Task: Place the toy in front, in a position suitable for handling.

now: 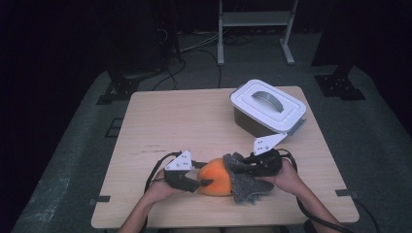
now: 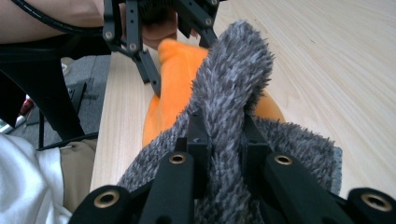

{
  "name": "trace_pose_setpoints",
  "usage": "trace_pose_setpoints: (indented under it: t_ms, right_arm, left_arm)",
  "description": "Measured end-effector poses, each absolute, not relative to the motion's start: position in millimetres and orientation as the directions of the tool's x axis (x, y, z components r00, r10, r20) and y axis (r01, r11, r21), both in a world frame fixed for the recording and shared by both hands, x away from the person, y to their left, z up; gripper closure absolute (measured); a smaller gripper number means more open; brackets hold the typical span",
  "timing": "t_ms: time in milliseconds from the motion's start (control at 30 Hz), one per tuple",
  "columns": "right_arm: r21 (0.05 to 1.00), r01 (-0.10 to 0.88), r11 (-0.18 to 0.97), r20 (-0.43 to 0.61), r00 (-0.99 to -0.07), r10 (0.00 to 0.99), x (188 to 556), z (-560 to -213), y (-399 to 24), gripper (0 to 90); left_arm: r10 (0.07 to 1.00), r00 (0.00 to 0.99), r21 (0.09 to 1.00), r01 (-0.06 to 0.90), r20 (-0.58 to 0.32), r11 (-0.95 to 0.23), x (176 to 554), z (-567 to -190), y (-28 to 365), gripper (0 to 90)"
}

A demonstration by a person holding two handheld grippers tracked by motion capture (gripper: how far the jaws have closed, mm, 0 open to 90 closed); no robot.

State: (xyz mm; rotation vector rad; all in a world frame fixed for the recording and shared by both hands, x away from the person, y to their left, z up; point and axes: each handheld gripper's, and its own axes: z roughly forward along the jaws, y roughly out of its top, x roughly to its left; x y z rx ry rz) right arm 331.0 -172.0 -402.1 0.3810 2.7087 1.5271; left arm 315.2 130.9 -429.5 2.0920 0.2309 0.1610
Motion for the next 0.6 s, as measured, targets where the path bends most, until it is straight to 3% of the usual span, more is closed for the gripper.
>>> trace_pose_setpoints:
  t_ms: [100,200,300,333,433,467,600]
  right_arm:
    - [0.853,0.217,0.475,0.122,-0.967,0.223,327.9,-407.2,-175.7,78.0]
    - [0.852,0.202,0.483,0.111,-0.971,0.212,323.9,-410.2,-172.0,78.1]
    - [0.85,0.19,0.492,0.102,-0.975,0.199,319.9,-411.0,-169.2,78.1]
    - [0.849,0.189,0.493,0.1,-0.974,0.202,319.4,-411.0,-169.5,78.1]
    - [0.851,0.198,0.486,0.107,-0.972,0.209,320.6,-410.5,-173.3,78.1]
    - [0.854,0.203,0.48,0.109,-0.97,0.216,321.7,-408.5,-175.7,78.1]
    - [0.871,0.193,0.452,0.087,-0.966,0.245,327.7,-392.8,-184.7,78.1]
  left_arm:
    - [0.239,0.971,0.856,0.128,-0.005,-0.5,316.4,-427.5,127.7,34.5]
    - [0.259,0.965,0.825,0.175,-0.036,-0.537,319.0,-424.7,121.2,17.0]
    - [0.252,0.965,0.817,0.202,-0.072,-0.54,320.7,-426.9,117.5,13.4]
    - [0.244,0.967,0.818,0.199,-0.074,-0.54,320.7,-426.5,117.0,16.5]
    - [0.237,0.971,0.825,0.118,0.02,-0.553,317.0,-421.6,115.3,41.6]
    - [0.242,0.968,0.832,0.084,0.062,-0.548,315.4,-419.9,114.4,46.1]
    - [0.263,0.936,0.851,-0.064,0.232,-0.522,310.5,-417.0,110.9,50.1]
